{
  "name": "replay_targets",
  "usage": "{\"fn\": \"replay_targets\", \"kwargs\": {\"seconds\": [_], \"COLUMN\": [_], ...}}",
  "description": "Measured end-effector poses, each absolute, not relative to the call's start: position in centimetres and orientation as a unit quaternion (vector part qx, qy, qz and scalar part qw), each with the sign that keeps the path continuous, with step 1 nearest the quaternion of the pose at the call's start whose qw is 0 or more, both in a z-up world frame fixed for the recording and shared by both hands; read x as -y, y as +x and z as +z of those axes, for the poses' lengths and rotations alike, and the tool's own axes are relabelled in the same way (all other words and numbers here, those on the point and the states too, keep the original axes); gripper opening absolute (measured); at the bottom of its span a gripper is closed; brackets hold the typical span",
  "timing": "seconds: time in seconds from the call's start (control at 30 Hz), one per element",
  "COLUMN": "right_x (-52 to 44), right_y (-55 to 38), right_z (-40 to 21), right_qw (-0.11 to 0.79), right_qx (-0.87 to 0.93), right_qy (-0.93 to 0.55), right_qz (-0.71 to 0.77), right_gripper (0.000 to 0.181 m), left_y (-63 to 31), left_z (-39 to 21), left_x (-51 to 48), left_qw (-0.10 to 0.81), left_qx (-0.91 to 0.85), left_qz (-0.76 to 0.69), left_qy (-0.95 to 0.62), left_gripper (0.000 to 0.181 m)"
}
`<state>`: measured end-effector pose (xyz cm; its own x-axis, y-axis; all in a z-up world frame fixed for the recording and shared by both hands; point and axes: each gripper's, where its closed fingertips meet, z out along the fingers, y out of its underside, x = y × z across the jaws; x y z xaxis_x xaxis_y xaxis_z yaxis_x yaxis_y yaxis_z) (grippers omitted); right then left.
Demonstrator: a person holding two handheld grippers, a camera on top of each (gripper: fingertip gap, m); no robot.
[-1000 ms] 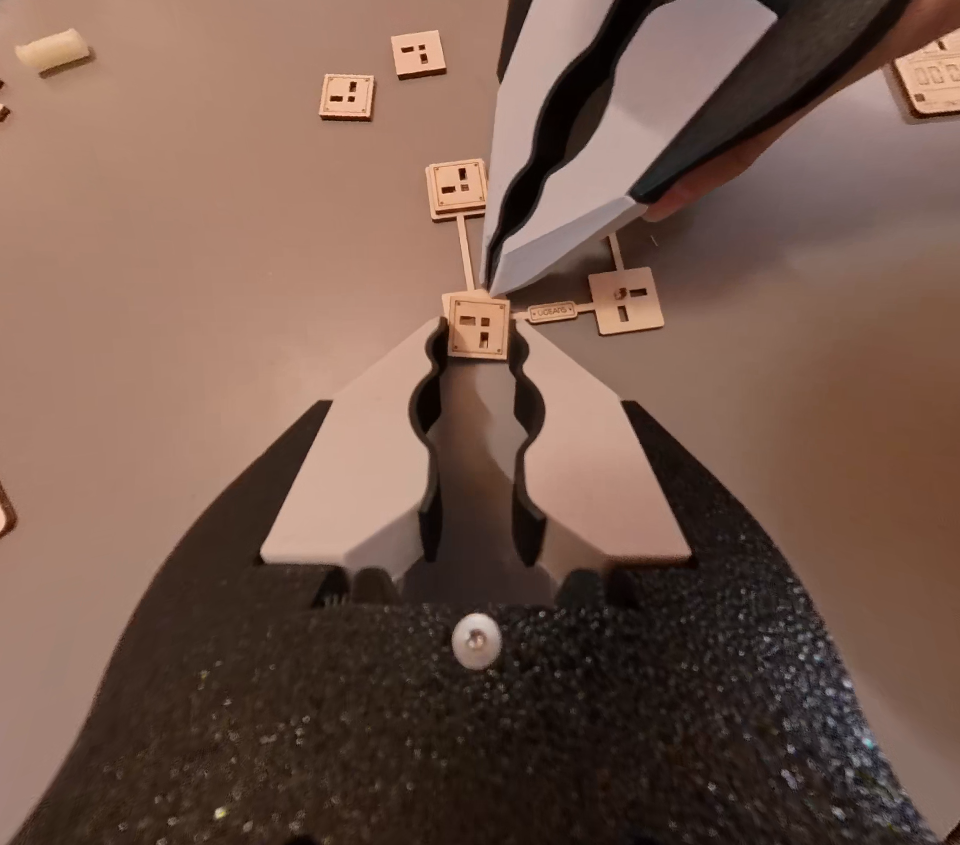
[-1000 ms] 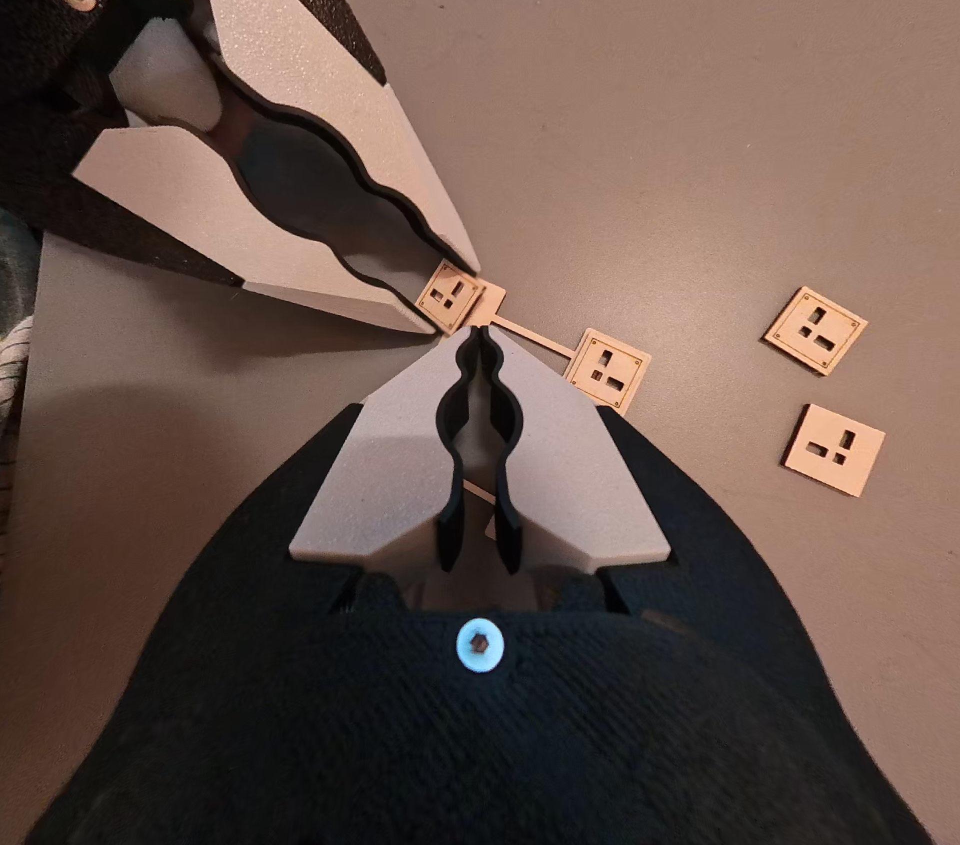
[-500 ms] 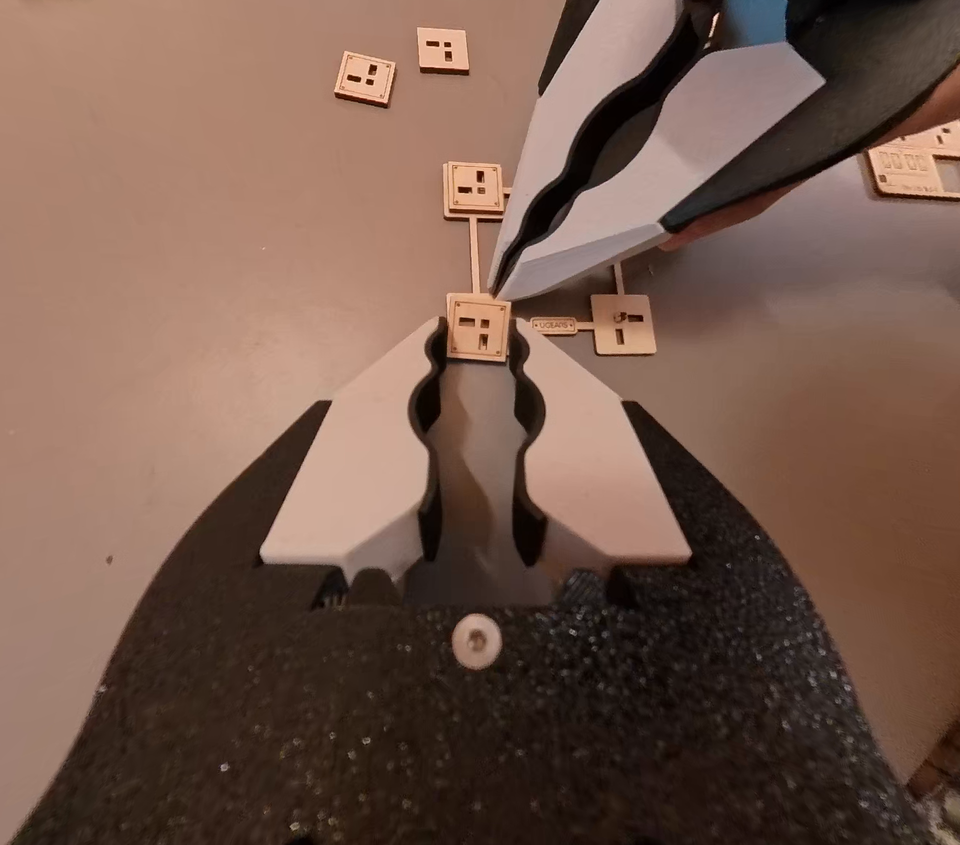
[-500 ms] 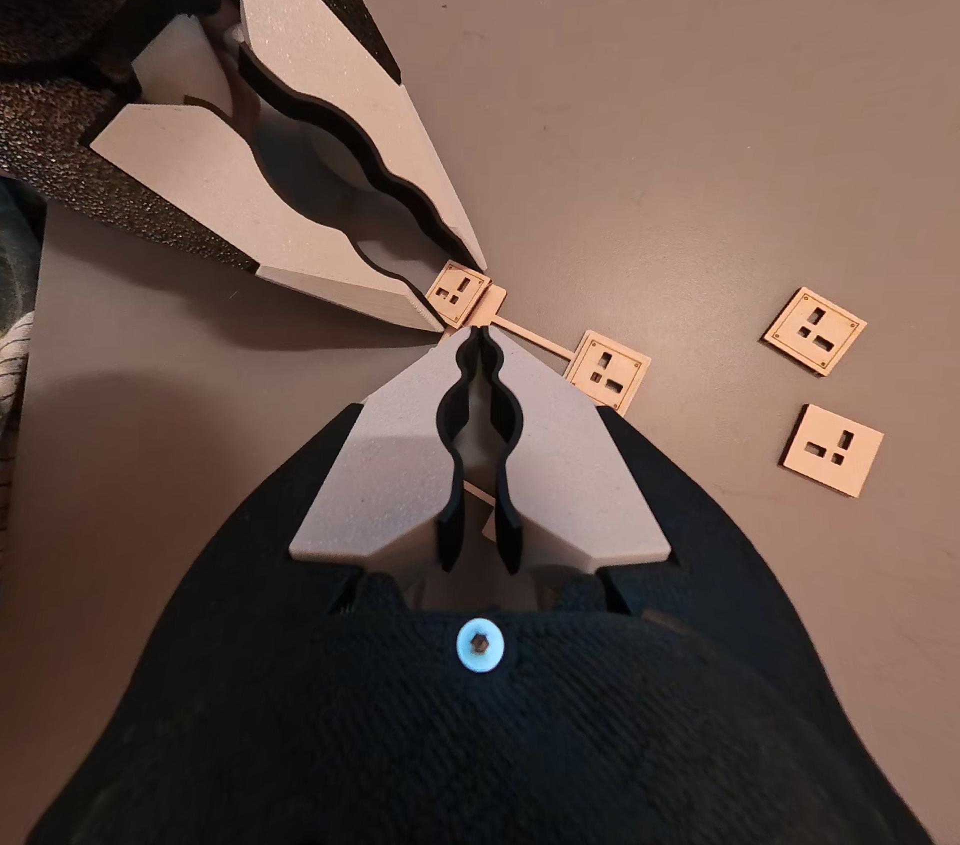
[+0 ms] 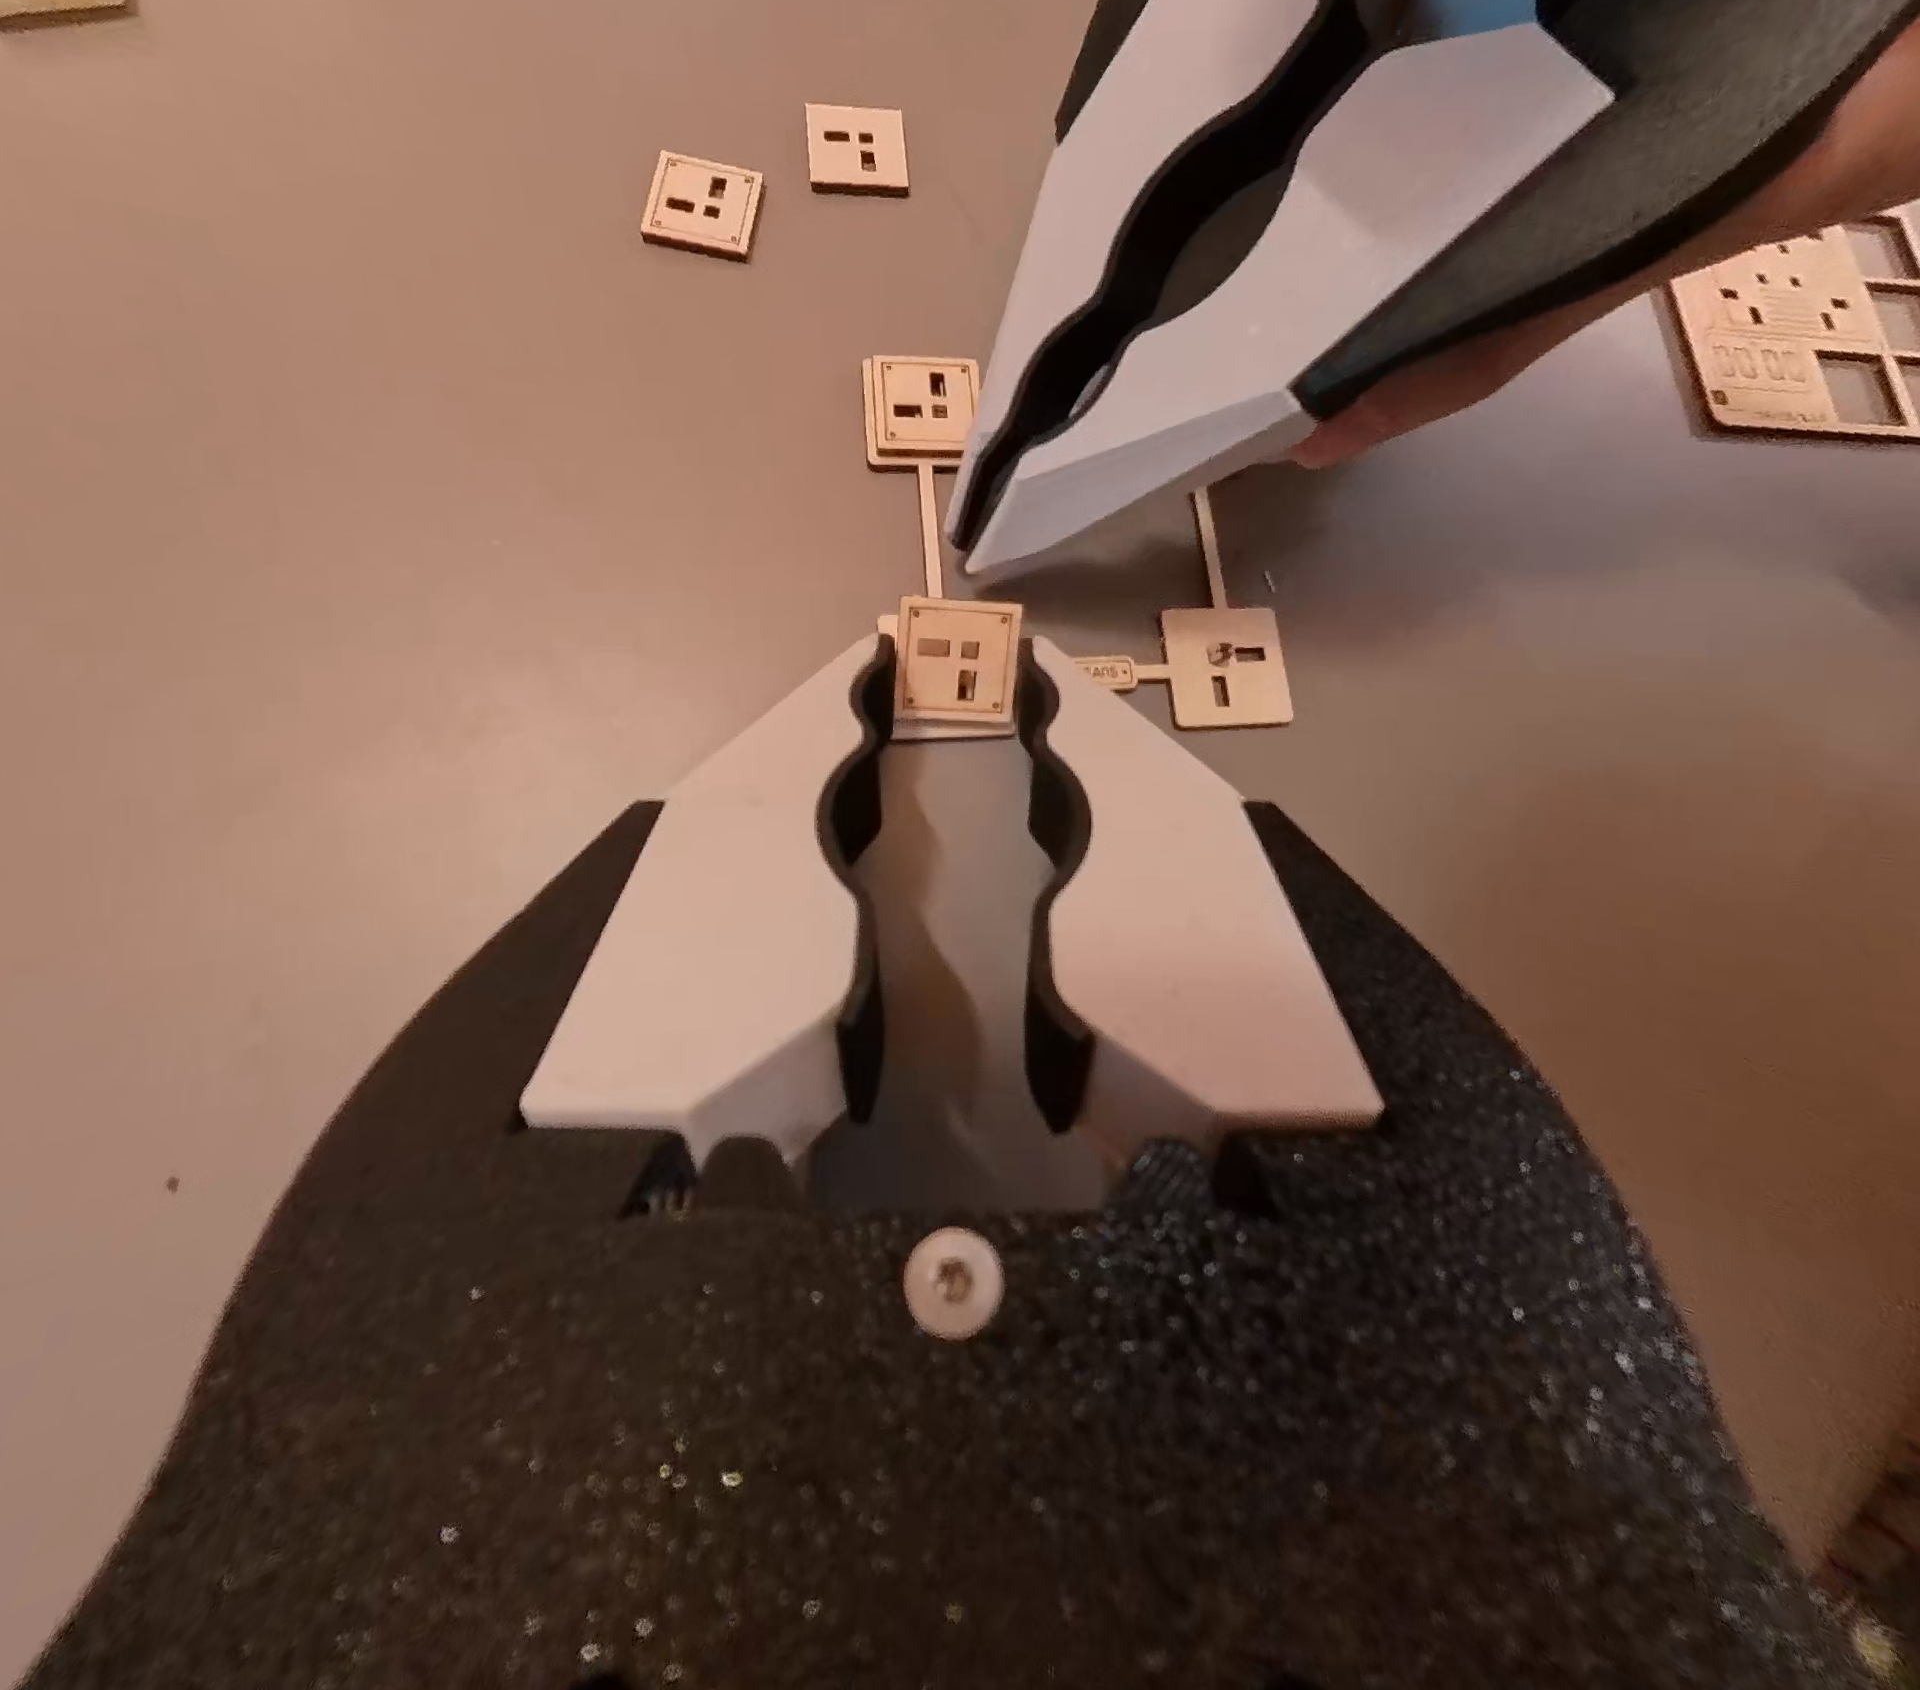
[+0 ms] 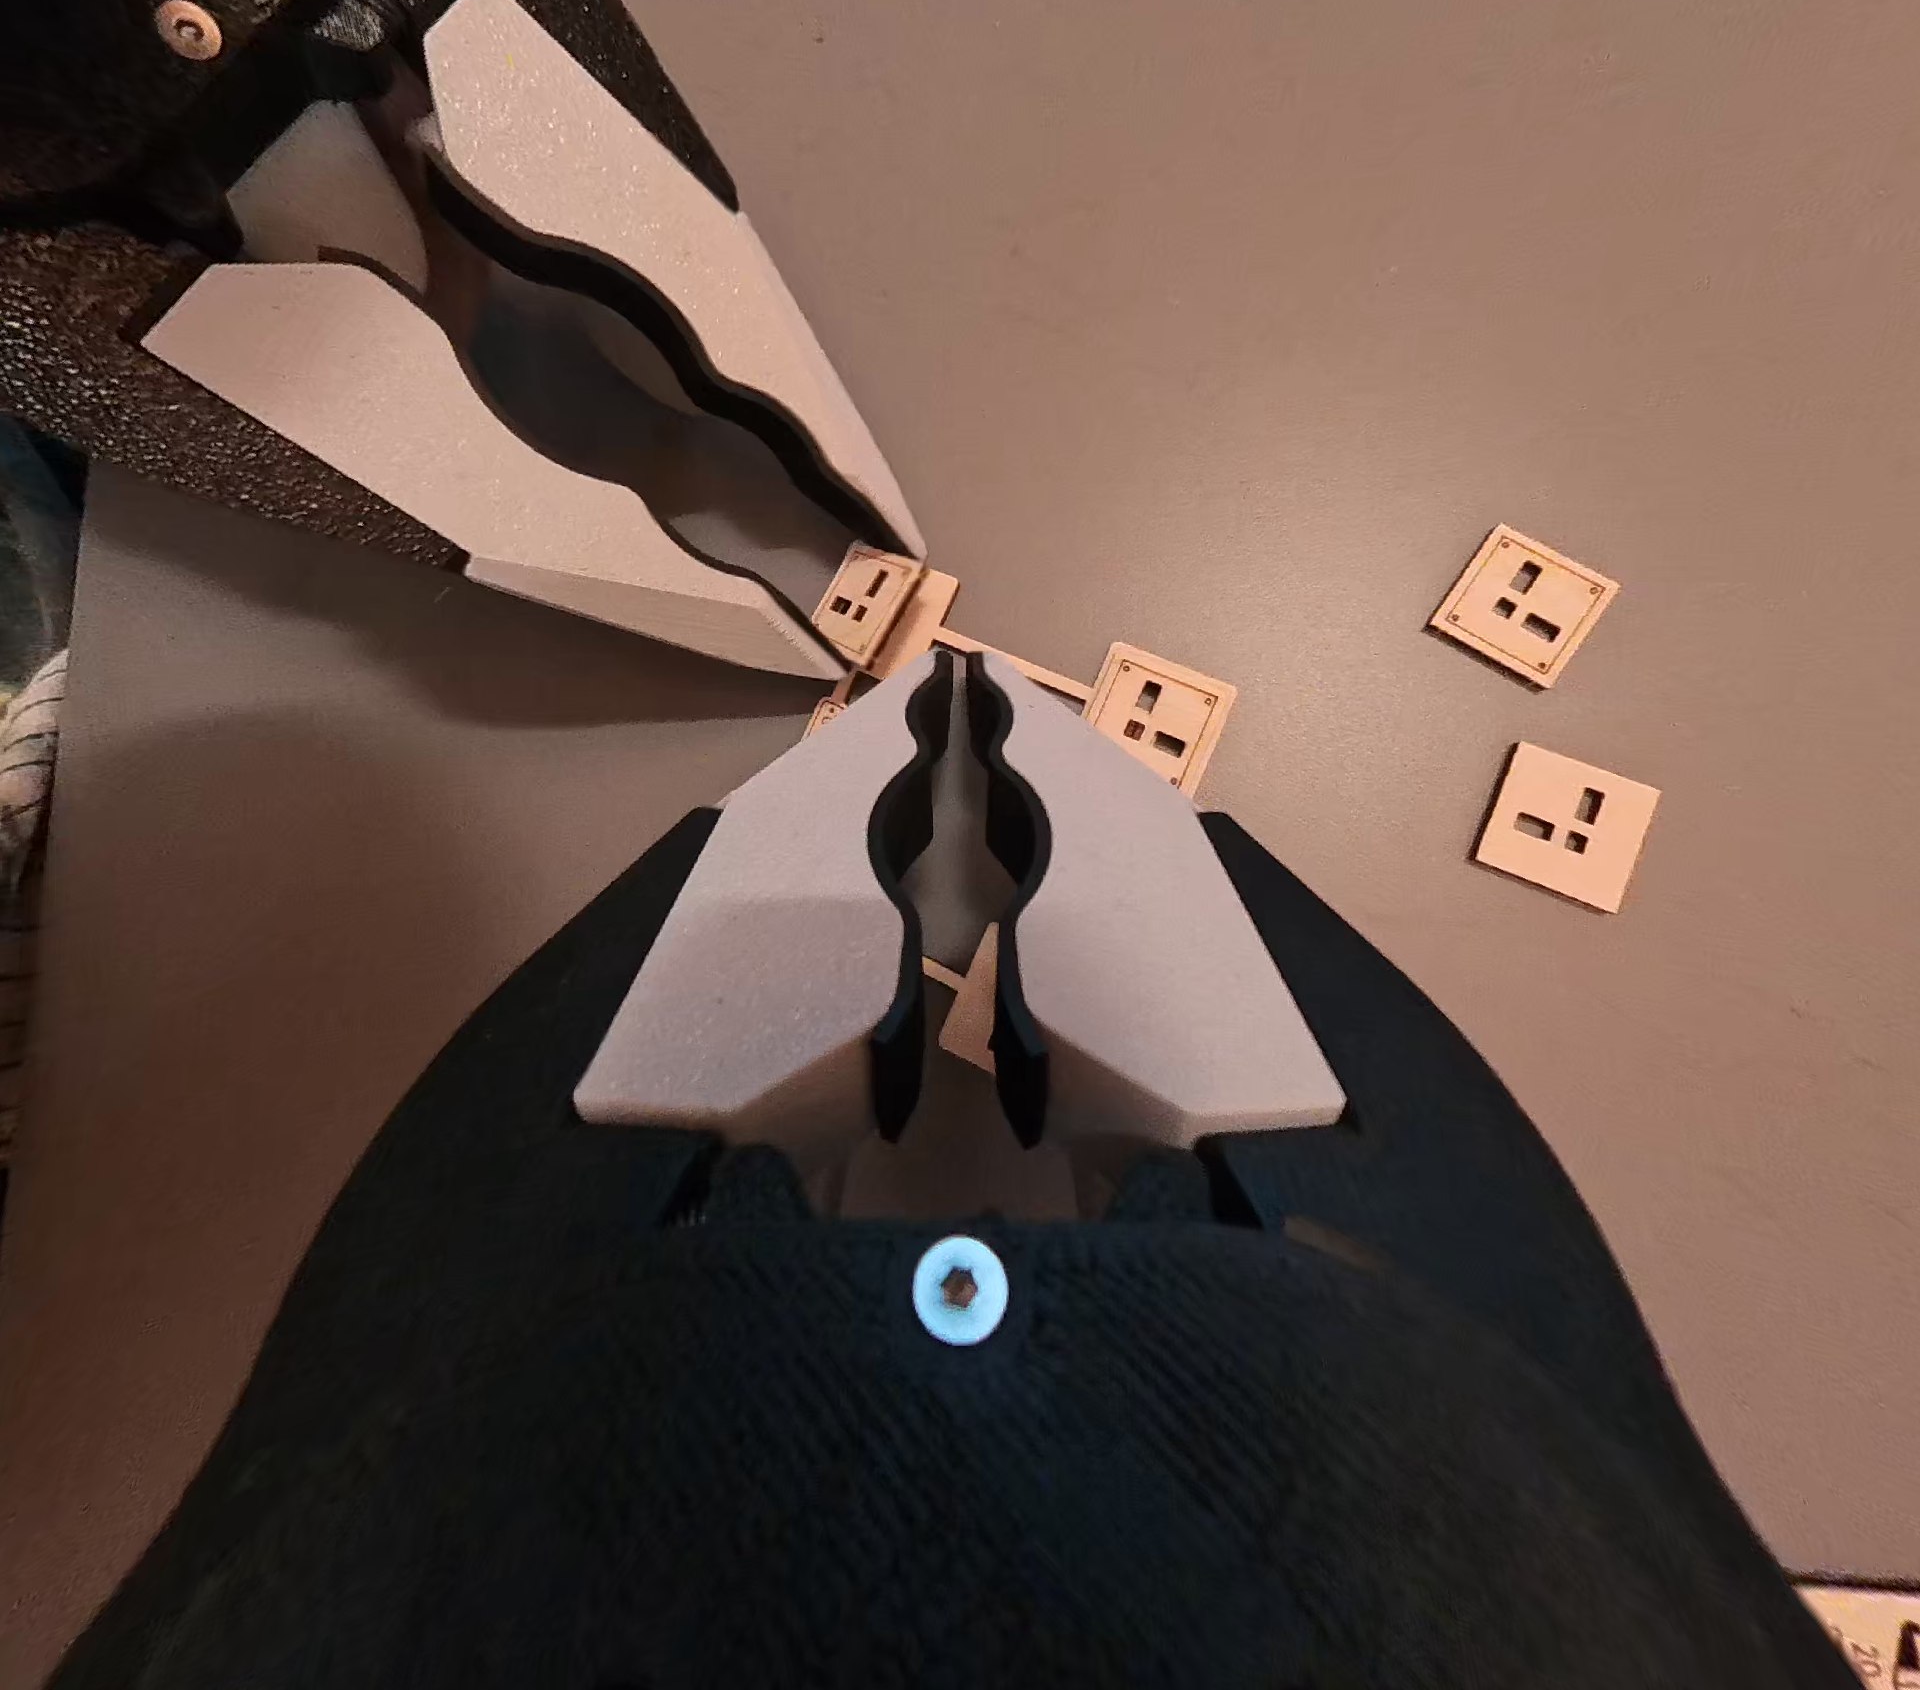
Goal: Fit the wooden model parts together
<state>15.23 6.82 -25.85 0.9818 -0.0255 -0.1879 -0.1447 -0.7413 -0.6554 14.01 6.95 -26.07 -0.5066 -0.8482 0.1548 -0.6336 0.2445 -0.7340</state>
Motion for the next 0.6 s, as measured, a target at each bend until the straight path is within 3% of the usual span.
{"fn": "replay_targets", "kwargs": {"seconds": [0.6], "right_x": [-8.1], "right_y": [13.7], "right_z": [-25.6], "right_qw": [0.369], "right_qx": [-0.018], "right_qy": [-0.925], "right_qz": [0.086], "right_gripper": [0.0], "left_y": [13.7], "left_z": [-26.4], "left_x": [-7.3], "left_qw": [0.133], "left_qx": [-0.781], "left_qz": [-0.364], "left_qy": [-0.489], "left_gripper": [0.02]}}
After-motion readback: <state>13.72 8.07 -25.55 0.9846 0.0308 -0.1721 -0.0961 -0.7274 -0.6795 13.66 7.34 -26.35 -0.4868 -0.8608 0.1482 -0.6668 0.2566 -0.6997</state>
